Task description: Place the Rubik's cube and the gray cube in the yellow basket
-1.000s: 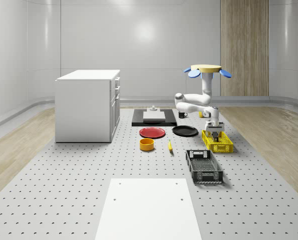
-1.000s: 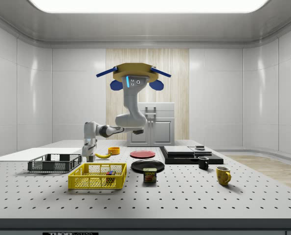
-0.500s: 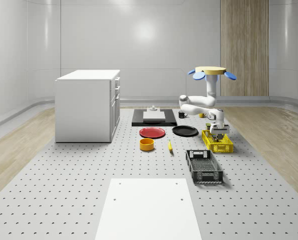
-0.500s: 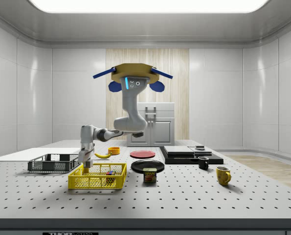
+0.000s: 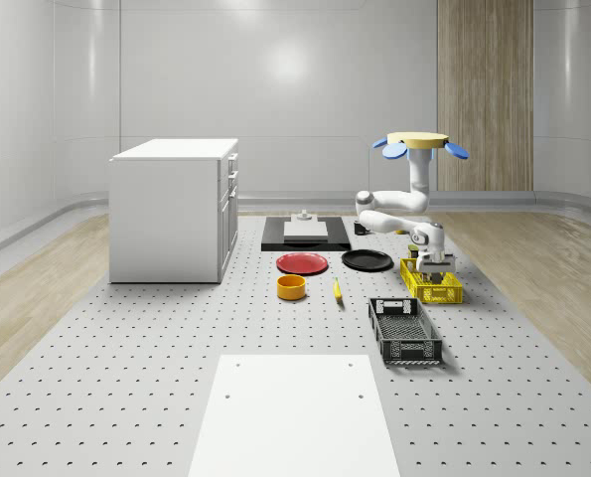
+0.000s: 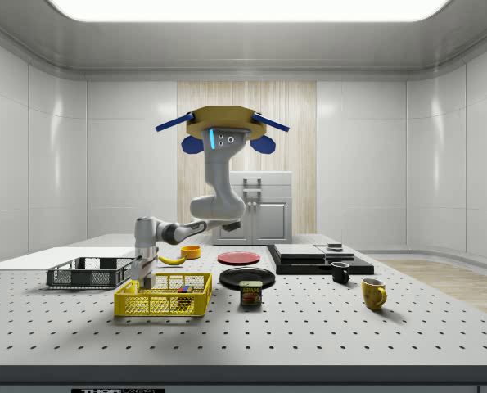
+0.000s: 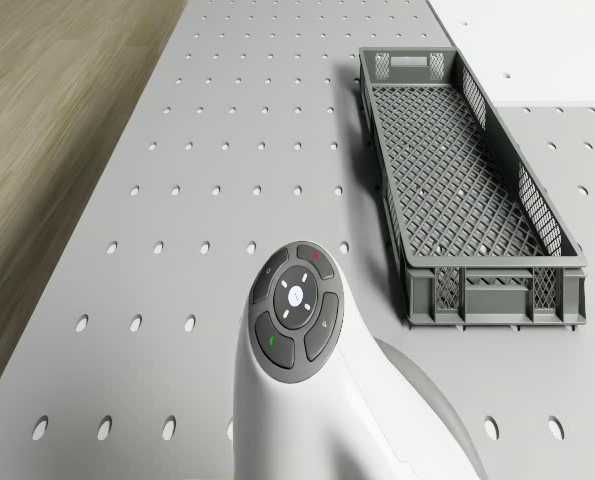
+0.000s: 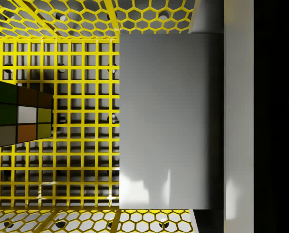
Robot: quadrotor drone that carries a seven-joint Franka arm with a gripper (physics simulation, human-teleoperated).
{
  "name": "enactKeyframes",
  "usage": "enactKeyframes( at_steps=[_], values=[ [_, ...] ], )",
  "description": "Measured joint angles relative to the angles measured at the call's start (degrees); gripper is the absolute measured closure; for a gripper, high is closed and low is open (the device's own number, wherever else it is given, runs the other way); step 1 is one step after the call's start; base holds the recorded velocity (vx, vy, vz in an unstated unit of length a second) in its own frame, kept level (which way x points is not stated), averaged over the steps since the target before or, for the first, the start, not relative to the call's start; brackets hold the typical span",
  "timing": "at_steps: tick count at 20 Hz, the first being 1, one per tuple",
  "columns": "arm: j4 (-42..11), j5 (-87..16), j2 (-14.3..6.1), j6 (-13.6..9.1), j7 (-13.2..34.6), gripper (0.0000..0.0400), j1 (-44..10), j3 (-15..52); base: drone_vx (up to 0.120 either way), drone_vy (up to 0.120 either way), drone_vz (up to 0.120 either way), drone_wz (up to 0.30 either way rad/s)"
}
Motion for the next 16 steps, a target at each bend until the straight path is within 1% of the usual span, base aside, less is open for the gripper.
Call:
enactKeyframes(
  at_steps=[4, 12, 14, 16],
  values=[
    [1.1, -2.2, 0.3, 0.9, -0.1, 0.0150, -0.5, -2.3, 0.000, 0.000, 0.000, 0.000],
    [2.6, -5.3, 1.2, 1.9, -0.3, 0.0150, -1.1, -5.5, 0.000, 0.000, 0.000, 0.000],
    [3.0, -6.0, 1.5, 2.1, -0.4, 0.0099, -1.2, -6.1, 0.000, 0.000, 0.000, 0.000],
    [3.0, -6.1, 1.7, 1.9, -0.4, 0.0060, -1.1, -6.1, 0.000, 0.000, 0.000, 0.000]
  ],
)
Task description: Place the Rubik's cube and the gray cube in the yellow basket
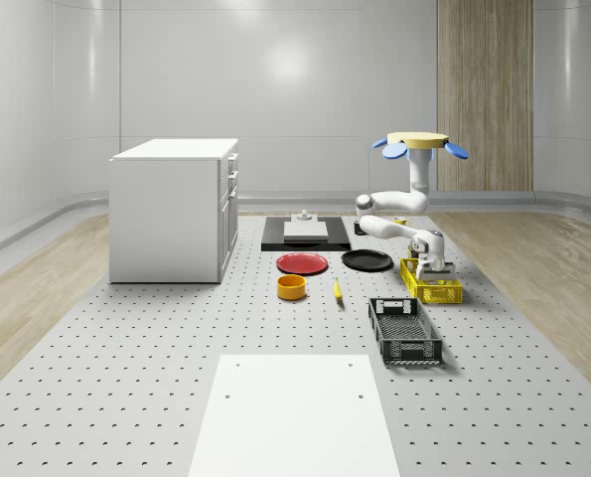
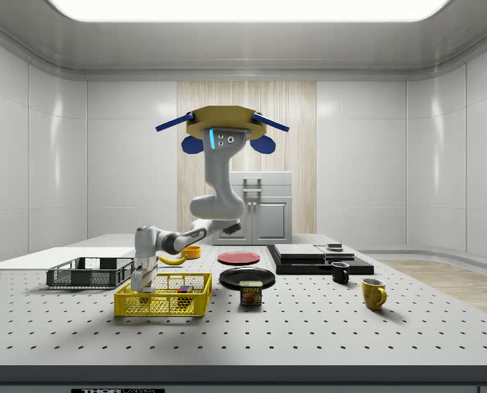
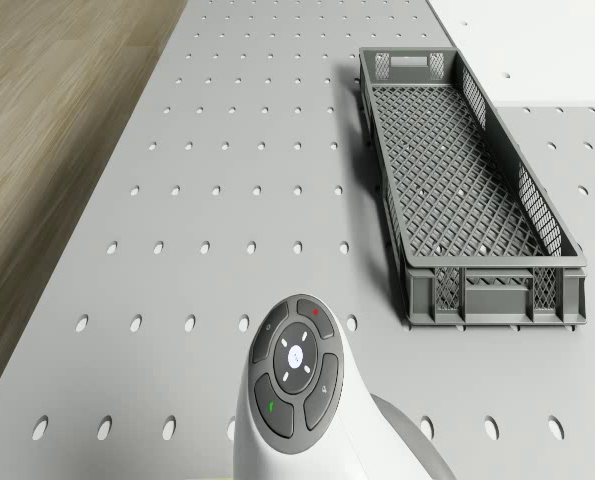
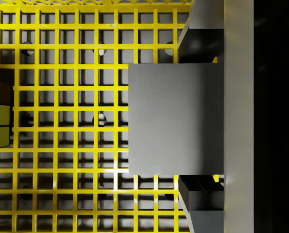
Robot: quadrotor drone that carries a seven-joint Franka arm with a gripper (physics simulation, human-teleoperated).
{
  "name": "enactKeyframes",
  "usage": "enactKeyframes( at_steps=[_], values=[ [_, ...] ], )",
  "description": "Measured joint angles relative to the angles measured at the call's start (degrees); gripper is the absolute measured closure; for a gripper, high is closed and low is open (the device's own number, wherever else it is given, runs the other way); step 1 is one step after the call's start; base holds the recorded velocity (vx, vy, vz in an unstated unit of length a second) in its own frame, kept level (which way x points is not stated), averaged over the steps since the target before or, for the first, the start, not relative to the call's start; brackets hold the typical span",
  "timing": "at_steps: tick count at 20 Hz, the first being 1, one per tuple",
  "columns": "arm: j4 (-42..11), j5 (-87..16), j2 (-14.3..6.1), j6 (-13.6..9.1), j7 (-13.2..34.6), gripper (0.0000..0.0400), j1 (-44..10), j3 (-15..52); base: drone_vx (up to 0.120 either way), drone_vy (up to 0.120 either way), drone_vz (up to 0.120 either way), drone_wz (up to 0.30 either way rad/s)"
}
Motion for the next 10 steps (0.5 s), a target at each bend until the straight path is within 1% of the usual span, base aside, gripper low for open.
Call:
enactKeyframes(
  at_steps=[2, 4, 10],
  values=[
    [-0.4, 0.5, 0.1, -0.5, -0.1, 0.0036, 0.3, 0.6, 0.000, 0.000, 0.000, 0.000],
    [-1.0, 1.4, 0.1, -1.1, -0.1, 0.0022, 0.7, 1.6, 0.000, 0.000, 0.000, 0.000],
    [-2.2, 3.4, 0.2, -2.6, -0.2, 0.0005, 1.4, 3.9, 0.000, 0.000, 0.000, 0.000]
  ],
)
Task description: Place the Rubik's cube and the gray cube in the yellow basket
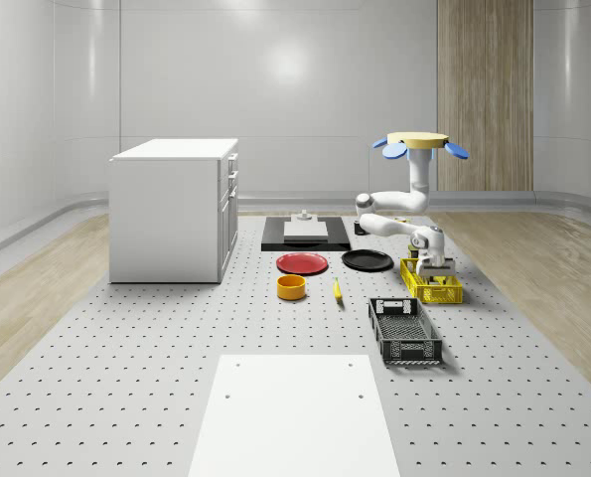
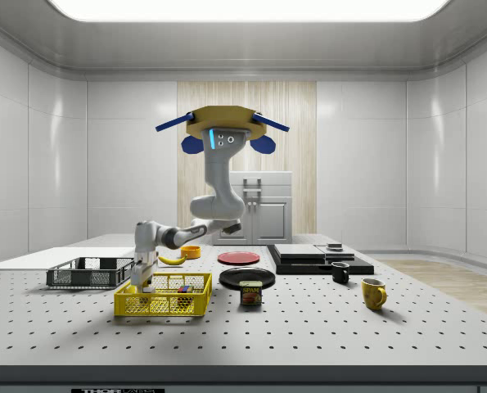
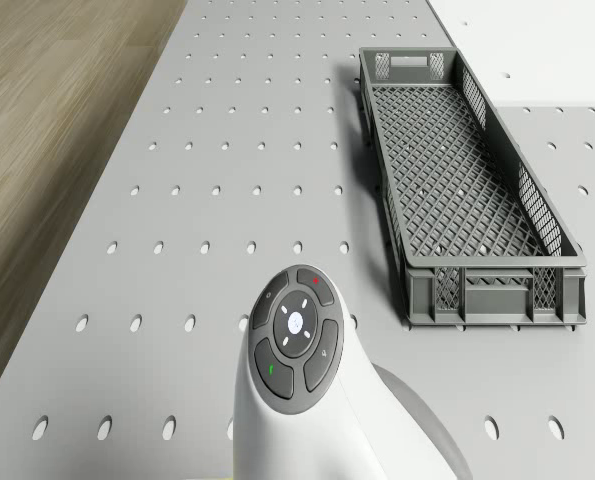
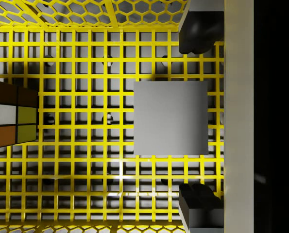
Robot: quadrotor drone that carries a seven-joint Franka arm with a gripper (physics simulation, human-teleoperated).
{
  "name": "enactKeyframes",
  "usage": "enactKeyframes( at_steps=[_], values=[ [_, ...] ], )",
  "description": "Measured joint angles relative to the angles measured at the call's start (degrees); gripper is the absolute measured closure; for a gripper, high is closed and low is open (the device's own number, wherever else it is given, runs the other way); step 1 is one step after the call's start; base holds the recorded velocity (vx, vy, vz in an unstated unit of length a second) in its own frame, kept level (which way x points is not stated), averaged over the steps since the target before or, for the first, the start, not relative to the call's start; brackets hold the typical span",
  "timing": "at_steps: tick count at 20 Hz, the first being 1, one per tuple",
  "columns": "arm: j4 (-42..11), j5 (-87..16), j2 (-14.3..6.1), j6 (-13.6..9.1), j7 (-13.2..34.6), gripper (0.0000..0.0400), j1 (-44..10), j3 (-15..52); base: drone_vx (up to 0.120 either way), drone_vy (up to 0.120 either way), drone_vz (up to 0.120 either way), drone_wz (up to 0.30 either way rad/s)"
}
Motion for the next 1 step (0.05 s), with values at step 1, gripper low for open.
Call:
enactKeyframes(
  at_steps=[1],
  values=[
    [0.0, 0.1, 0.0, 0.0, 0.0, 0.0005, 0.0, 0.1, 0.000, 0.000, 0.000, 0.000]
  ],
)
